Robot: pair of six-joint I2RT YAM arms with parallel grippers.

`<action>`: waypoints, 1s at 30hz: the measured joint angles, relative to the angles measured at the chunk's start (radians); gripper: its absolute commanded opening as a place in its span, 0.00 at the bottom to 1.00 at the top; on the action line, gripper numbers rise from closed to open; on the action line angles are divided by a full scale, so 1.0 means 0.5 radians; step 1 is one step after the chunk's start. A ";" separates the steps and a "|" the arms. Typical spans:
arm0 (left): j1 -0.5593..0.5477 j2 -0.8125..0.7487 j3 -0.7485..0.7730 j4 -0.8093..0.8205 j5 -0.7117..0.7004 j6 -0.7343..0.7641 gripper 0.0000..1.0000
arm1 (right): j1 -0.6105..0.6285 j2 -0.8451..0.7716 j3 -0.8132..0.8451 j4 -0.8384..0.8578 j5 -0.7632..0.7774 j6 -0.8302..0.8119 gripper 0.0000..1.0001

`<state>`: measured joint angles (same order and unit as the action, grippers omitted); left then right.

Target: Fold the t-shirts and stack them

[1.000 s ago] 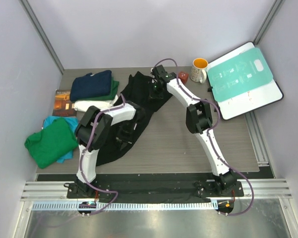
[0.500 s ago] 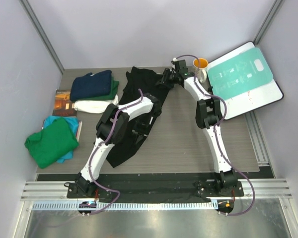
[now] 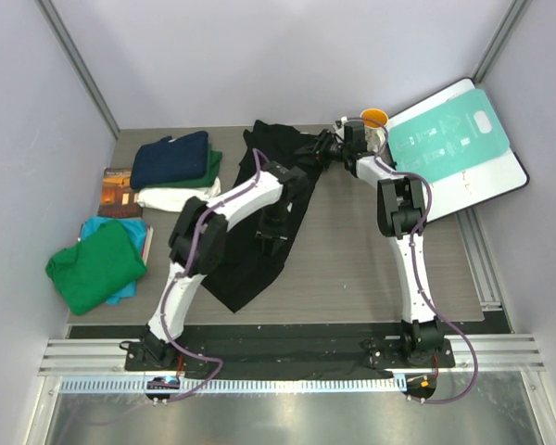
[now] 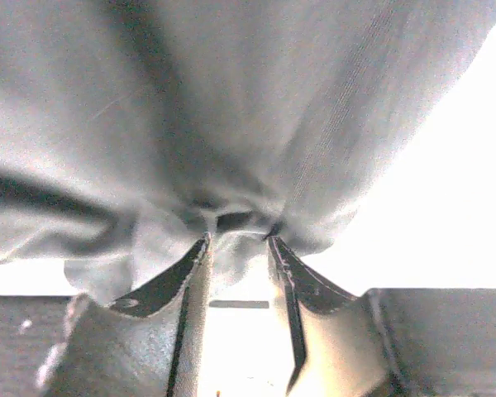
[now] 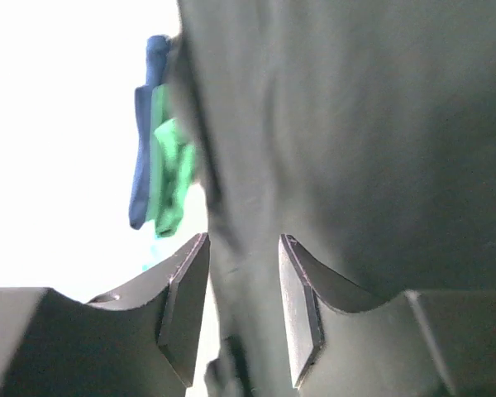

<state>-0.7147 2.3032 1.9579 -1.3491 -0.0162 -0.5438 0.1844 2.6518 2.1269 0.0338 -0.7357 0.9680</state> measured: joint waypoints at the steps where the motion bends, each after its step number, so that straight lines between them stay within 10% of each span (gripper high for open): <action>1: 0.011 -0.098 -0.066 0.032 -0.023 -0.014 0.35 | 0.008 -0.029 -0.074 0.105 -0.035 0.092 0.45; 9: 0.134 -0.756 -0.323 0.147 -0.255 -0.060 0.36 | 0.098 -0.240 -0.193 0.366 -0.216 0.284 0.45; 19: 0.138 -0.801 -0.653 0.211 -0.428 -0.057 0.36 | 0.169 -0.459 -0.115 -0.050 -0.190 -0.021 0.44; 30: 0.330 -0.854 -1.325 0.554 -0.438 -0.066 0.30 | 0.617 -1.365 -1.499 -0.967 0.369 -0.838 0.43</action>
<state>-0.5495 1.8763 1.2953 -1.0721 -0.2352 -0.5766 0.4931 1.9694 1.3773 -0.4500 -0.5514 0.5488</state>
